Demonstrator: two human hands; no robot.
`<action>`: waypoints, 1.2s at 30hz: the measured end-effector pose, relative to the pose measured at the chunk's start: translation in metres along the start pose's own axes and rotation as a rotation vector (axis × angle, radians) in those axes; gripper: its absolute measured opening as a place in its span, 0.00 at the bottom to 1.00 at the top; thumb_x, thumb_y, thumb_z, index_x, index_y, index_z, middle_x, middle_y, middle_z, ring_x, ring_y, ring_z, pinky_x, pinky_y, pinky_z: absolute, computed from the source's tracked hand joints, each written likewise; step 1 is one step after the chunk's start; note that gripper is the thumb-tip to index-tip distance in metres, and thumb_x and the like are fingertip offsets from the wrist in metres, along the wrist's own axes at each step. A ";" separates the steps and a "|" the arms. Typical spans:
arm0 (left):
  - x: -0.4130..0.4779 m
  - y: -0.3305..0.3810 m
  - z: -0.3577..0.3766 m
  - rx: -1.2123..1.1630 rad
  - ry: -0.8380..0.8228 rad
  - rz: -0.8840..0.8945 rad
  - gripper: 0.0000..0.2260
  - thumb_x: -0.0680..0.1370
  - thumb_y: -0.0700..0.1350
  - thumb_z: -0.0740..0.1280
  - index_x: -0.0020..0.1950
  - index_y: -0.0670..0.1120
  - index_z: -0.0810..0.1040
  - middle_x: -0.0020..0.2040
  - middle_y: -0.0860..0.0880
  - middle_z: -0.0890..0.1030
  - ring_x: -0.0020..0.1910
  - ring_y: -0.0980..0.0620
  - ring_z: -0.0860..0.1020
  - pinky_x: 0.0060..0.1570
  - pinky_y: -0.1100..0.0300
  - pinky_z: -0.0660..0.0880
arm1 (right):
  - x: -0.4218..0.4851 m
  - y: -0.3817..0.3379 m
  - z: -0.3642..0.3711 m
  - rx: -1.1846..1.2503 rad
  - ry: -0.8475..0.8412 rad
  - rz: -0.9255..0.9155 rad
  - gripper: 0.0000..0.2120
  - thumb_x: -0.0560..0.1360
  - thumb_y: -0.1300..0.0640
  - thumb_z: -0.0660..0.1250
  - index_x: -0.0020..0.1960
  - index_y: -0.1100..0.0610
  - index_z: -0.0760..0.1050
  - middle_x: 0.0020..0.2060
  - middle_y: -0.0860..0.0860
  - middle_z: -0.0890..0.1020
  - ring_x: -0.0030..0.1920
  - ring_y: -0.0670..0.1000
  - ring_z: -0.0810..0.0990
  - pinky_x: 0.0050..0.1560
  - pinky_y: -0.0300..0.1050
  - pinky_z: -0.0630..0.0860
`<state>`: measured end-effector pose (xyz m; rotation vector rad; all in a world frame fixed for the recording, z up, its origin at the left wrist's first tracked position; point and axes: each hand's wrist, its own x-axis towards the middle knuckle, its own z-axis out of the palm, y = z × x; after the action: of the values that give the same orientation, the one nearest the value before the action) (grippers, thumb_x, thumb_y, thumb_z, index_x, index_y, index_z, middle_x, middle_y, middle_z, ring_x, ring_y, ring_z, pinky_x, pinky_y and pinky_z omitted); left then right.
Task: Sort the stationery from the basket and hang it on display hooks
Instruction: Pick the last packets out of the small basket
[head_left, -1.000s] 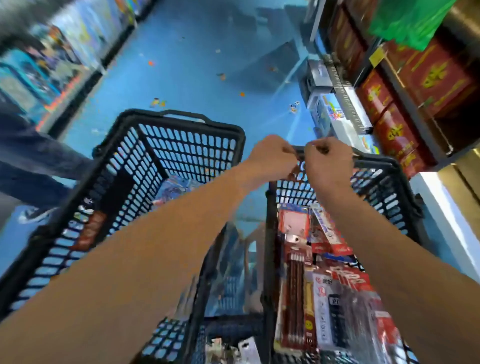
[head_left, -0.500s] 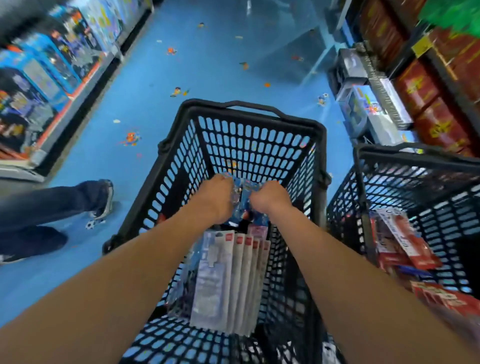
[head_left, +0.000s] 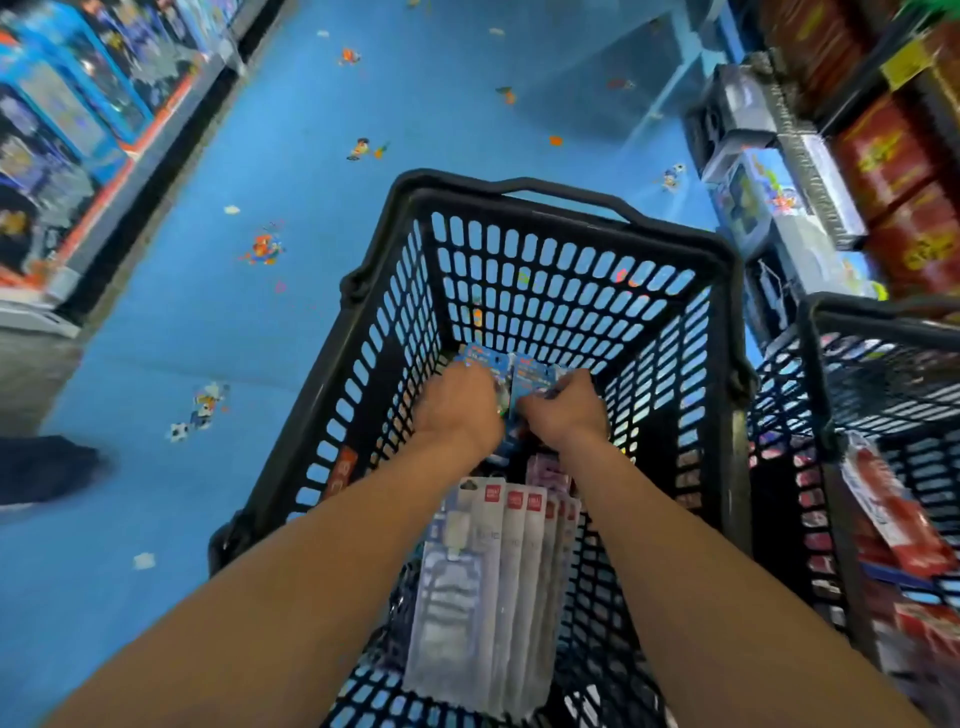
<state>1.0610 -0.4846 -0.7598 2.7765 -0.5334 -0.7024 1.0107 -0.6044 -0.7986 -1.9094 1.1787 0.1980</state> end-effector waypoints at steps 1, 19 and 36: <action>0.000 -0.001 -0.002 -0.054 0.013 -0.037 0.13 0.78 0.44 0.70 0.62 0.43 0.81 0.59 0.42 0.79 0.56 0.39 0.80 0.51 0.50 0.79 | 0.000 -0.001 -0.001 0.029 0.042 -0.023 0.21 0.72 0.49 0.74 0.56 0.55 0.67 0.52 0.54 0.78 0.46 0.54 0.78 0.38 0.44 0.70; -0.003 -0.011 -0.008 -0.402 -0.003 -0.261 0.25 0.78 0.43 0.71 0.72 0.40 0.67 0.68 0.39 0.76 0.65 0.39 0.77 0.60 0.48 0.77 | -0.011 0.010 0.035 0.224 0.042 -0.286 0.19 0.63 0.44 0.75 0.53 0.45 0.83 0.54 0.54 0.82 0.52 0.49 0.83 0.55 0.53 0.83; -0.029 -0.017 -0.011 -0.355 0.060 -0.154 0.28 0.78 0.39 0.71 0.75 0.40 0.65 0.72 0.39 0.69 0.71 0.40 0.70 0.68 0.50 0.70 | -0.044 0.001 0.014 0.096 -0.019 -0.339 0.24 0.71 0.56 0.71 0.67 0.51 0.74 0.61 0.54 0.77 0.59 0.53 0.80 0.62 0.56 0.79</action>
<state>1.0477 -0.4568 -0.7438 2.5110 -0.1624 -0.6691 0.9902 -0.5652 -0.7840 -1.9823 0.8199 -0.0236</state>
